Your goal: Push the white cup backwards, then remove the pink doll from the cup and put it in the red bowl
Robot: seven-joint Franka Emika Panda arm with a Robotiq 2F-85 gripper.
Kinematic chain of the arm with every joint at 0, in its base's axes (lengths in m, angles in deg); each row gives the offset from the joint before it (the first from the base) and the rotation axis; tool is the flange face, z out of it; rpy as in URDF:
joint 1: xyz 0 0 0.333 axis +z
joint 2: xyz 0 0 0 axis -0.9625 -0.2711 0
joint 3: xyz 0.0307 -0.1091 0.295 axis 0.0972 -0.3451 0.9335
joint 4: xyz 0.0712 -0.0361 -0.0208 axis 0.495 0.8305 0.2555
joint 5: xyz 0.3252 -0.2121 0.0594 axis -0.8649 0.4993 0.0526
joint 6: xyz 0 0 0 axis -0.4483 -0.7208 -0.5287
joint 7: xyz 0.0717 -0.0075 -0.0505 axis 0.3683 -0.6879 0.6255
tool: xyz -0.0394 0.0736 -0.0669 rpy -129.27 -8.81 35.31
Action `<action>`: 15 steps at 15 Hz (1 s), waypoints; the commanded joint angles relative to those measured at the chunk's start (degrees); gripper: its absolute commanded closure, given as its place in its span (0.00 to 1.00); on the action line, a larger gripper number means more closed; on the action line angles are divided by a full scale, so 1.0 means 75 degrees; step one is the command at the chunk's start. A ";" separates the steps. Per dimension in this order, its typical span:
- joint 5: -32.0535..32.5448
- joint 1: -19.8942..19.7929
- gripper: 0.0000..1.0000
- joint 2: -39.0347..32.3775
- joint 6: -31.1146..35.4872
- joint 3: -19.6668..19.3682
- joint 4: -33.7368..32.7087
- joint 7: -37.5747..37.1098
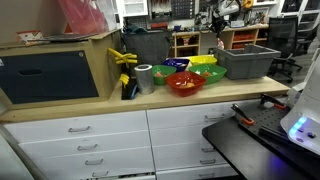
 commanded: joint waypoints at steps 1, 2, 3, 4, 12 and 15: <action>0.0168 0.0278 1.00 0.0343 -0.0541 0.0266 -0.0134 -0.0076; 0.0133 0.0329 1.00 0.0401 -0.0638 0.0356 -0.0166 -0.0035; 0.0110 0.0381 1.00 0.0470 -0.0726 0.0437 -0.0172 -0.0001; 0.0084 0.0422 1.00 0.0531 -0.0840 0.0515 -0.0189 0.0028; -0.0029 0.0563 1.00 0.0832 -0.1280 0.0928 0.0091 0.0161; -0.0030 0.0608 1.00 0.0883 -0.1111 0.1061 0.0435 0.0158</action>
